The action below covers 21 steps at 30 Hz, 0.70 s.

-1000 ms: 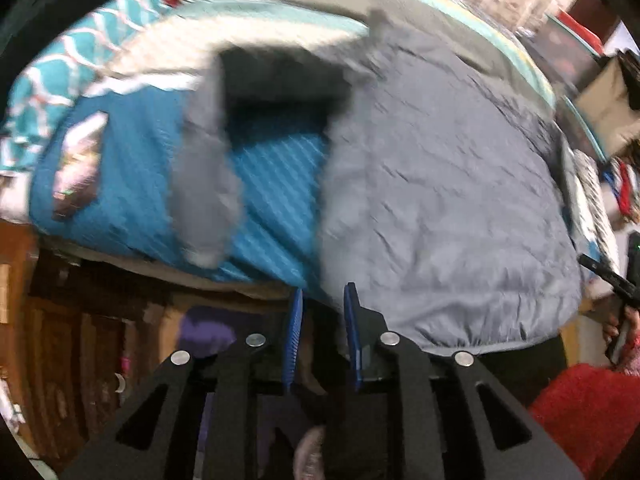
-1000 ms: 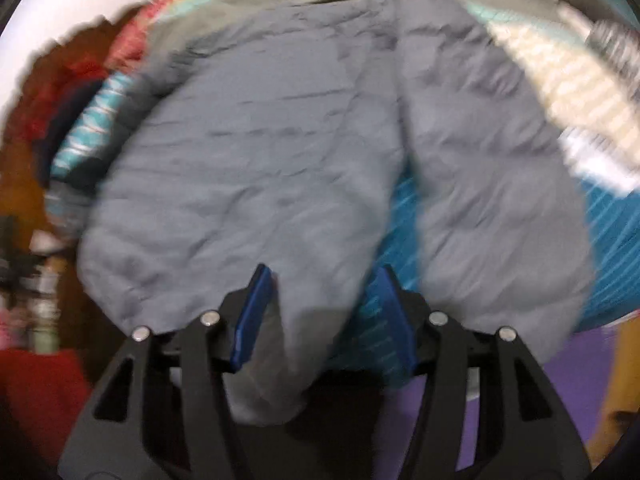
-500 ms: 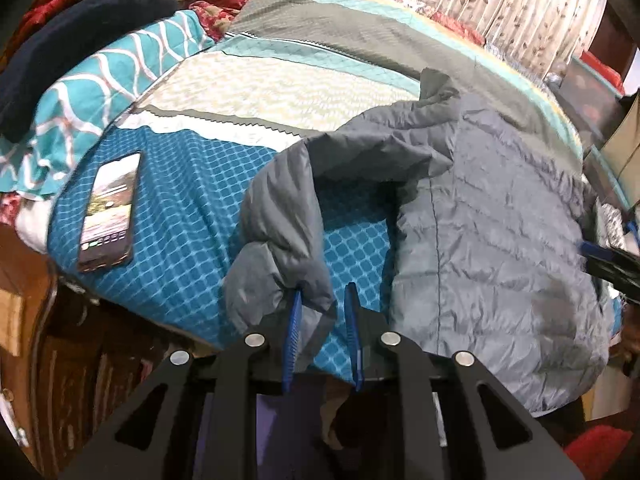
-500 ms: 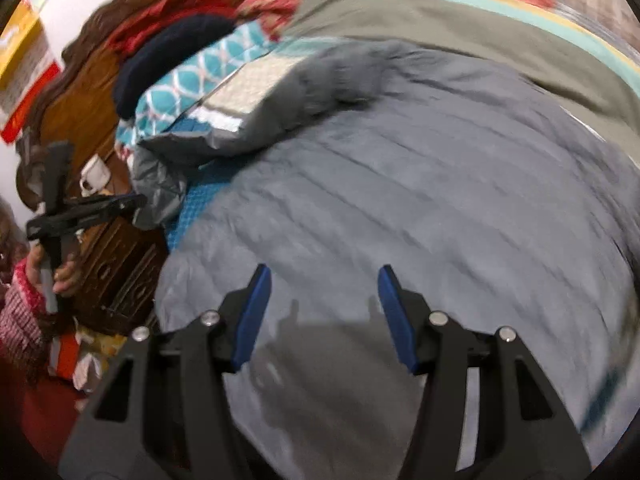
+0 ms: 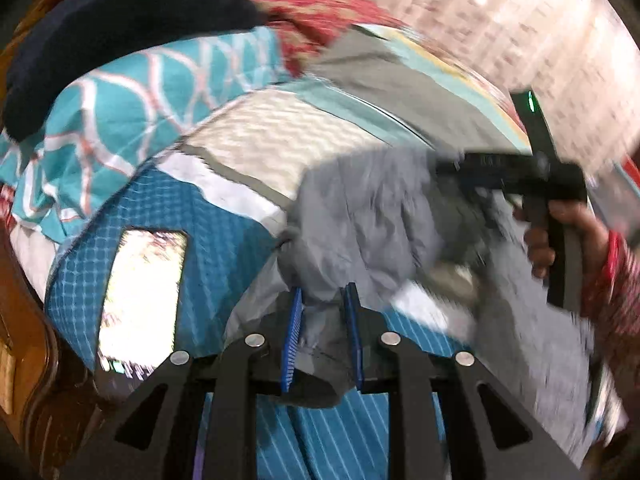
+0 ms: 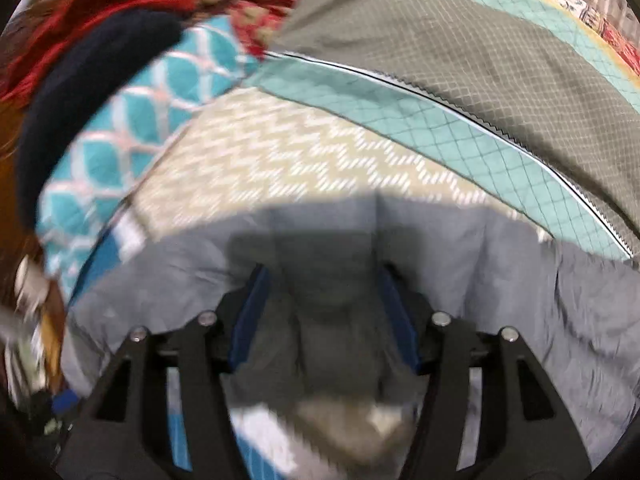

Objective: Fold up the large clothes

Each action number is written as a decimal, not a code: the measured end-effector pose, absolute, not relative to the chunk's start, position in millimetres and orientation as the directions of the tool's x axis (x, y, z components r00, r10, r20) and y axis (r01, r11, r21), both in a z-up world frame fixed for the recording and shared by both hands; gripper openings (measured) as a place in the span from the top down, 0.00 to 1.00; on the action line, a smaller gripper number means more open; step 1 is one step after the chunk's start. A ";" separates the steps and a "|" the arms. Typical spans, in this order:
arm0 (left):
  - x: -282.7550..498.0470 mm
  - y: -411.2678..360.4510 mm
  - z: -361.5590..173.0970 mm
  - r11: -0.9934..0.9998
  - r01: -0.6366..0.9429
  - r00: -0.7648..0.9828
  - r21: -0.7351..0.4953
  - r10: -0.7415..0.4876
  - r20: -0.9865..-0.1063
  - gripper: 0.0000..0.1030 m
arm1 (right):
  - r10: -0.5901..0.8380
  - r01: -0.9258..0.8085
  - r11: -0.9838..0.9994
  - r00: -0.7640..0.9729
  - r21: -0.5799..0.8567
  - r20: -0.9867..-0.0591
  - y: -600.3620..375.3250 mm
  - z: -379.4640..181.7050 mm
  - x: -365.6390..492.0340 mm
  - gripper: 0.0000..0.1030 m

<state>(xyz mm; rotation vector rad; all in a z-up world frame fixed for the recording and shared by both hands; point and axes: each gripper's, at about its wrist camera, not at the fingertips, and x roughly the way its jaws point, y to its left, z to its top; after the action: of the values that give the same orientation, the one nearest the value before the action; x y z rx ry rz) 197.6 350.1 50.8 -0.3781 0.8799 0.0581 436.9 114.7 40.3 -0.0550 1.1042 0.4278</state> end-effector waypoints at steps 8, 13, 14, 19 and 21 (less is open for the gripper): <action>189.4 406.3 66.5 0.849 -0.267 0.761 -0.456 -0.105 -0.640 0.59 | 0.445 -0.349 0.890 0.513 0.295 -0.734 72.5 43.2 387.4 0.46; 207.0 376.6 72.9 0.898 -0.138 0.774 -0.419 -0.166 -0.611 0.59 | 0.334 -0.163 0.936 0.686 0.312 -0.647 8.7 39.4 357.9 0.46; 214.0 367.2 67.6 0.912 -0.125 0.757 -0.391 -0.167 -0.632 0.59 | 0.336 -0.124 0.928 0.689 0.352 -0.642 -3.1 35.8 360.2 0.46; 263.3 346.5 0.6 0.952 -0.200 0.565 -0.231 -0.080 -0.821 0.59 | 0.304 -0.026 0.926 0.643 0.377 -0.703 -40.1 13.4 406.8 0.46; 273.3 352.8 -31.5 0.952 -0.274 0.440 -0.140 -0.006 -0.898 0.59 | 0.295 -0.035 0.947 0.487 0.319 -0.822 -42.4 -15.8 451.3 0.46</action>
<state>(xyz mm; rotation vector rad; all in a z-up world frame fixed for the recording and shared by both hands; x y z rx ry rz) 273.3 352.8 -31.5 -0.2825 1.1069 0.1694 451.3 -42.4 -15.8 0.2754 1.0465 0.2038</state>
